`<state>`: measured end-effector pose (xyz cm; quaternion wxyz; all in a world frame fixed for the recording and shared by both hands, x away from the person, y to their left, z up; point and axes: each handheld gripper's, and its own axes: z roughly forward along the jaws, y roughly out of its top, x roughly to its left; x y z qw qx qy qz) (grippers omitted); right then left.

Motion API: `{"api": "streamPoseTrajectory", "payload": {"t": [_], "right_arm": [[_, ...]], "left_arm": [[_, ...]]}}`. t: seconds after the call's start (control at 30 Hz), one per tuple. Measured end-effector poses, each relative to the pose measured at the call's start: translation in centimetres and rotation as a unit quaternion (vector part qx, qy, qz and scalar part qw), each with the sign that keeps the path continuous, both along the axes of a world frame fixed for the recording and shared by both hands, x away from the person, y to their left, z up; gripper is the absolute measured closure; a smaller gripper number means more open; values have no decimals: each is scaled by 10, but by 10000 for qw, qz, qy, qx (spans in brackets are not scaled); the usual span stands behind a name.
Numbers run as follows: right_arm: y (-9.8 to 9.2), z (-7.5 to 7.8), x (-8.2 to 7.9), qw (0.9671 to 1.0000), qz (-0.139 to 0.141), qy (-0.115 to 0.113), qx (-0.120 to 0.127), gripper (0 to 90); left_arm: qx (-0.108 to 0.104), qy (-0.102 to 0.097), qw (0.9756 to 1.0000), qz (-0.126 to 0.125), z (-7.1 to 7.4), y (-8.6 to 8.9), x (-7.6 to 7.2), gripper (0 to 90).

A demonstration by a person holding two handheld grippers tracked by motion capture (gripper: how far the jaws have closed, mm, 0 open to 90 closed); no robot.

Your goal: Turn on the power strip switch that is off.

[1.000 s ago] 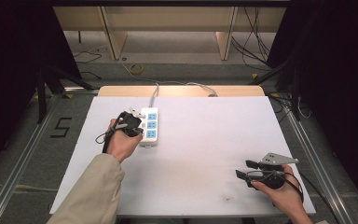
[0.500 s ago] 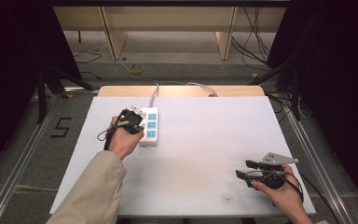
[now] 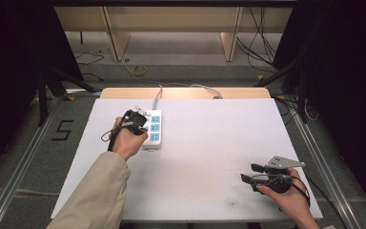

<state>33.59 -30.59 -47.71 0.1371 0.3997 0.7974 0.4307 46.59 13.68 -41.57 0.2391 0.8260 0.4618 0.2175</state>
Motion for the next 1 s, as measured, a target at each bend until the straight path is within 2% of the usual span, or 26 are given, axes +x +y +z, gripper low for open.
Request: {"api": "streamPoseTrajectory", "payload": {"t": [1.0], "right_arm": [[0, 0, 0, 10000, -2, 12, 12, 368]], "left_arm": [[112, 238, 9996, 55, -7, -3, 13, 898]]}}
